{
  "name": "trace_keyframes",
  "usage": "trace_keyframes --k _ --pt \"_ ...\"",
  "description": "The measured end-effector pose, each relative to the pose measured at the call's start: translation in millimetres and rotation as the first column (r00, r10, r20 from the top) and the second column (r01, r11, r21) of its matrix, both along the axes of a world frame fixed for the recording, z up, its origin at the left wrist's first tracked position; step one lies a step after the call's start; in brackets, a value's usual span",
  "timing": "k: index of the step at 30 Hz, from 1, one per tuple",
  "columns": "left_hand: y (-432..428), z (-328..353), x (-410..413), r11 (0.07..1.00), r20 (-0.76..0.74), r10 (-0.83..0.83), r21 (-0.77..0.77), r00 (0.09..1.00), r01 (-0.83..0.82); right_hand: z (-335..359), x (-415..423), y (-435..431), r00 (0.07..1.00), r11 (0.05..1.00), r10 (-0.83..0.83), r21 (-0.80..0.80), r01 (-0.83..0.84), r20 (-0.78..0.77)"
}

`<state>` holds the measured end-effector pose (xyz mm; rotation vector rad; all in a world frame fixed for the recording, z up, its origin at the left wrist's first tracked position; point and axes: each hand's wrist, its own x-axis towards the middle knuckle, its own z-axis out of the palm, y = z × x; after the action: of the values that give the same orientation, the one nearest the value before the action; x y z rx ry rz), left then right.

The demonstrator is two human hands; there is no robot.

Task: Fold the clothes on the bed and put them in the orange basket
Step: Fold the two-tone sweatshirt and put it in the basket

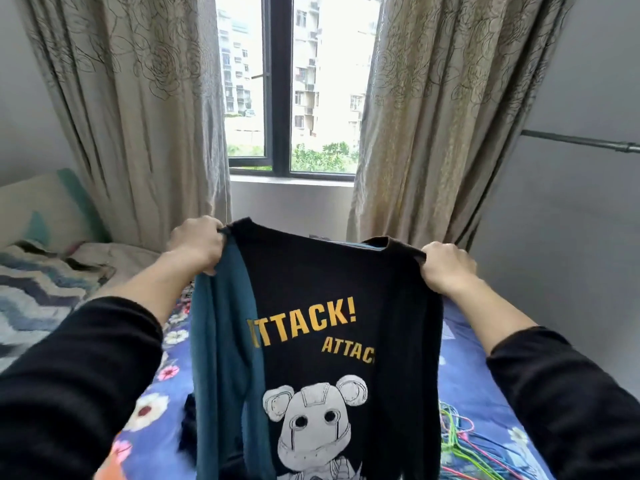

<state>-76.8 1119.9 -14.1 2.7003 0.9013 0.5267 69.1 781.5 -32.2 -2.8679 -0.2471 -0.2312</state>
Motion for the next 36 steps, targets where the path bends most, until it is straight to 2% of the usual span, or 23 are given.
trace_keyframes --k 1,2,3,4,5,6,8,9,11,13,16,19,22,24,27,30,33,36 --pt "1.1 -2.2 7.6 0.973 0.107 0.015 -0.230 0.994 0.011 -3.7 8.7 5.0 0.996 0.985 -0.015 0.172 0.030 -0.086" --pt "-0.4 -3.8 13.7 0.886 0.232 0.054 -0.459 0.971 0.060 -5.0 14.2 9.9 0.980 0.924 0.014 0.377 0.063 -0.199" --pt "-0.9 -3.2 21.4 0.777 0.336 0.114 -0.617 0.935 0.127 -3.9 18.3 16.4 0.958 0.819 0.060 0.562 0.113 -0.281" --pt "-0.6 -1.6 28.9 0.720 0.423 0.166 -0.669 0.891 0.183 -1.4 21.9 20.9 0.952 0.710 0.071 0.685 0.162 -0.299" --pt "0.4 1.5 36.6 0.739 0.500 0.176 -0.636 0.848 0.222 3.1 23.8 24.7 0.963 0.643 0.065 0.749 0.161 -0.263" --pt "1.4 7.1 41.5 0.813 0.576 0.147 -0.533 0.804 0.233 11.5 22.4 27.4 0.985 0.644 0.049 0.759 0.094 -0.163" --pt "0.6 17.1 40.5 0.936 0.690 0.020 -0.268 0.723 0.229 27.0 15.7 28.2 0.994 0.731 -0.002 0.679 -0.070 0.105" --pt "-0.6 21.0 36.1 0.962 0.727 -0.045 -0.153 0.685 0.225 31.5 12.6 26.5 0.976 0.753 0.000 0.642 -0.143 0.217" --pt "-4.3 25.6 22.8 0.973 0.770 -0.166 0.028 0.616 0.228 31.0 11.8 19.2 0.912 0.765 0.034 0.576 -0.287 0.409" --pt "-3.4 14.6 10.8 0.945 0.770 -0.297 0.155 0.564 0.286 15.6 16.2 7.3 0.861 0.820 0.090 0.454 -0.350 0.500" --pt "3.5 -26.9 -9.5 0.907 0.685 -0.414 0.259 0.600 0.331 -22.4 16.6 -14.3 0.844 0.870 0.194 0.309 -0.383 0.500" --pt "2.3 -91.7 -39.5 0.897 0.588 -0.435 0.215 0.682 0.388 -76.1 -2.5 -27.6 0.879 0.905 0.291 0.188 -0.381 0.378" --pt "-8.5 -169.1 -73.1 0.896 0.476 -0.427 0.107 0.769 0.431 -132.5 -34.0 -33.3 0.941 0.923 0.303 0.200 -0.328 0.148" --pt "-17.4 -224.0 -98.8 0.909 0.341 -0.393 0.004 0.854 0.416 -175.5 -57.5 -37.8 0.950 0.942 0.305 0.167 -0.291 -0.063" --pt "-30.5 -293.8 -135.9 0.926 0.042 -0.286 -0.243 0.957 0.287 -242.6 -89.9 -49.3 0.875 0.970 0.241 0.100 -0.219 -0.419" --pt "-46.7 -345.1 -172.9 0.922 -0.288 -0.314 -0.321 0.905 0.218 -299.5 -128.3 -59.4 0.736 0.971 0.159 -0.029 -0.236 -0.658" --pt "-63.4 -374.4 -201.6 0.909 -0.357 -0.317 -0.378 0.879 0.175 -339.2 -164.4 -68.5 0.646 0.954 0.137 -0.076 -0.290 -0.751" --pt "-67.4 -400.2 -223.3 0.897 -0.381 -0.330 -0.411 0.864 0.161 -361.9 -186.0 -78.5 0.632 0.956 0.112 -0.091 -0.280 -0.767"
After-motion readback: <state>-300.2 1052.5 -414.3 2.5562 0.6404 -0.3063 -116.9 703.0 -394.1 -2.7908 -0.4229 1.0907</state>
